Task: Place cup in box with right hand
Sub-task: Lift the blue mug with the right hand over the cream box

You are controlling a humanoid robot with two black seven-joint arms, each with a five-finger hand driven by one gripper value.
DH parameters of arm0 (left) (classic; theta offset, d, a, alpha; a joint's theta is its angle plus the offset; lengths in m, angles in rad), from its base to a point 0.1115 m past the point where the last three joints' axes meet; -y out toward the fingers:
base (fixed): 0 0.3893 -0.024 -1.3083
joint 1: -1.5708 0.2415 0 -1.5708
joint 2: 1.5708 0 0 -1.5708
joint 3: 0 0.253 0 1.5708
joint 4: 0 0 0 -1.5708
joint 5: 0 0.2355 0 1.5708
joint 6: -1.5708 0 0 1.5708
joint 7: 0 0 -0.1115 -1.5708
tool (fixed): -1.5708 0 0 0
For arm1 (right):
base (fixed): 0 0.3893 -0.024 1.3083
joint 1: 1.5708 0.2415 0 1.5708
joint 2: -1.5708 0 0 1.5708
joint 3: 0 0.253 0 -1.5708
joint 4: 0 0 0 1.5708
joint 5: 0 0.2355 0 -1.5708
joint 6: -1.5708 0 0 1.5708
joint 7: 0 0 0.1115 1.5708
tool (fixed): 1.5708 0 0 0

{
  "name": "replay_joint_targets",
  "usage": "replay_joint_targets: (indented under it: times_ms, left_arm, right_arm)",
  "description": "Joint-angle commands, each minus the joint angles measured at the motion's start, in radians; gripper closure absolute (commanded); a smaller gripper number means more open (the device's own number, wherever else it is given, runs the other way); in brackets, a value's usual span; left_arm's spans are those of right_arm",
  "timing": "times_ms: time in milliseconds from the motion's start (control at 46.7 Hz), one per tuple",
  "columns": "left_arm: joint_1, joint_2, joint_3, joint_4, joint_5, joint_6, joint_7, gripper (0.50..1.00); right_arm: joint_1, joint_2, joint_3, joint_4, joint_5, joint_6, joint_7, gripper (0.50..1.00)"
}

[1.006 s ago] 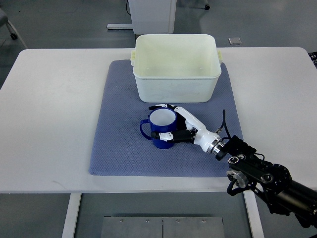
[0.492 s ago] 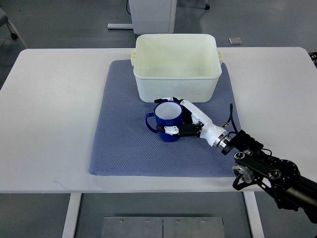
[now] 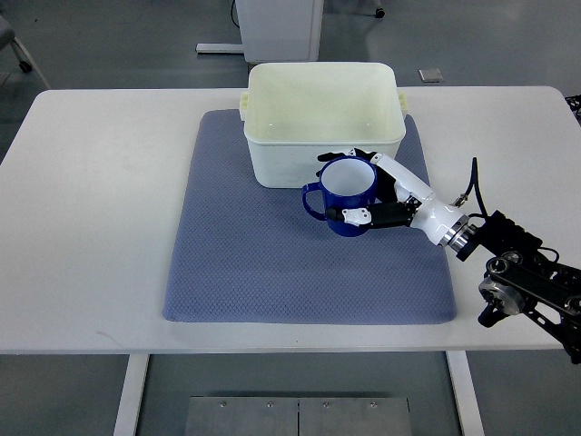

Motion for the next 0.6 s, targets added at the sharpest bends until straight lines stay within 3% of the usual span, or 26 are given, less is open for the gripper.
replay_joint_targets:
  times_ms: [0,257,578]
  left_arm:
    - [0.000,0.000,-0.001,0.000,0.000,0.000,0.000,0.500]
    - [0.000,0.000,-0.001,0.000,0.000,0.000,0.000,0.500]
    - [0.000,0.000,-0.001,0.000,0.000,0.000,0.000,0.500]
  right_arm:
    - [0.031,-0.038,0.000,0.020,0.013,0.000,-0.013,1.000]
    - [0.140,-0.106,0.003,0.048,0.061,0.003,-0.079,1.000]
    - [0.287,-0.097,0.003,0.033,0.128,0.000,-0.181,1.000]
